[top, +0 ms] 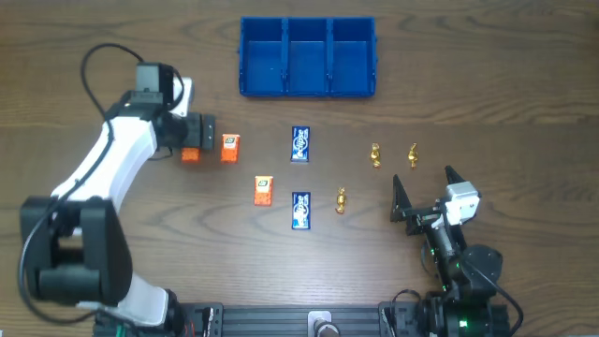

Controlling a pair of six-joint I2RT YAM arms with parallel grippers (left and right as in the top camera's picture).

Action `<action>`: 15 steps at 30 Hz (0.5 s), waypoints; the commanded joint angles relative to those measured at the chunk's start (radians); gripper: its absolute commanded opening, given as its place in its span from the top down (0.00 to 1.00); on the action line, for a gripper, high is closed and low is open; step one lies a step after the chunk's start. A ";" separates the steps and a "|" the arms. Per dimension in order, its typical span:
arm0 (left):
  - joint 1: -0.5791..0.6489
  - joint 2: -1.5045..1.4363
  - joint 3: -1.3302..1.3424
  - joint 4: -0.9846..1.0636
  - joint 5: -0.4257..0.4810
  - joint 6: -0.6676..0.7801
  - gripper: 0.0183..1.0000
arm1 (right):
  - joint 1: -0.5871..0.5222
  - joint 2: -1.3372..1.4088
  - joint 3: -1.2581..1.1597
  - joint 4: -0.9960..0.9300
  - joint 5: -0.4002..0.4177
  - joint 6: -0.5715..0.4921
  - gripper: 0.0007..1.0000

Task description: Sort Candies Into Trays

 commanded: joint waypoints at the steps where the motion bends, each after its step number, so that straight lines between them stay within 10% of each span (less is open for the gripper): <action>1: 0.001 0.062 0.021 -0.003 0.023 0.023 0.00 | -0.016 -0.007 -0.003 -0.002 0.002 -0.009 0.00; 15: 0.003 0.126 0.021 -0.037 -0.012 0.035 0.03 | -0.016 -0.007 -0.003 -0.002 0.002 -0.009 0.00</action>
